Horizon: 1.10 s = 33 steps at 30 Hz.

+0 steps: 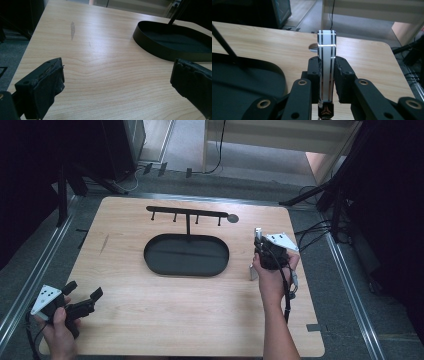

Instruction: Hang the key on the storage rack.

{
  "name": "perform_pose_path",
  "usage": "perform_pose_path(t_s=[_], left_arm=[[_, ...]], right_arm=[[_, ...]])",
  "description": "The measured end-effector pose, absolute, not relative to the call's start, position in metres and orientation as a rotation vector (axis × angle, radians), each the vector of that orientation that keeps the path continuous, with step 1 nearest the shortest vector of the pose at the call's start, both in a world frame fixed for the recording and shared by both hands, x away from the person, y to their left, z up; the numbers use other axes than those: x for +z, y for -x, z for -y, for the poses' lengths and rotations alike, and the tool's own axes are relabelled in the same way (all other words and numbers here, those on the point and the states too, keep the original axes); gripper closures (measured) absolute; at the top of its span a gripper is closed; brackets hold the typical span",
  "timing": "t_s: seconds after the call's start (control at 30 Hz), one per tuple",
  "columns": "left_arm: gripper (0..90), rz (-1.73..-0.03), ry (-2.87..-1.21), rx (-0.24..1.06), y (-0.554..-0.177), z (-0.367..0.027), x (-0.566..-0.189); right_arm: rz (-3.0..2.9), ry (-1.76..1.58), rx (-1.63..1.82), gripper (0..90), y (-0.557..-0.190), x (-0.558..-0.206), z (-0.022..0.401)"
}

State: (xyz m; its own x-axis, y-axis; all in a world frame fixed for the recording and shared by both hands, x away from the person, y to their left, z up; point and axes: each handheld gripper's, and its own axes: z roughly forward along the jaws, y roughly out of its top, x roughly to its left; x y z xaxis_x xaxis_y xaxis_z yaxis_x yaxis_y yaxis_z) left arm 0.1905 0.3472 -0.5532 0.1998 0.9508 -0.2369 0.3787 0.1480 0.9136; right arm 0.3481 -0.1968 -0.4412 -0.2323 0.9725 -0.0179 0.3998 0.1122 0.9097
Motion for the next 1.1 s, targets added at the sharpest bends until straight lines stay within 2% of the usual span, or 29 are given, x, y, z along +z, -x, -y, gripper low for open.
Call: perform_pose_path(t_s=[0.63,1.1], left_arm=[[0.0,-1.366,-1.417,0.682,-0.19,-0.348,-0.553],[0.0,-1.372,-1.407,0.67,-0.191,-0.349,-0.553]], right_arm=[[-1.809,-1.124,1.34,76.5,-0.334,-0.399,0.132],[-1.91,-1.106,1.452,76.5,-0.355,-0.399,0.105]])
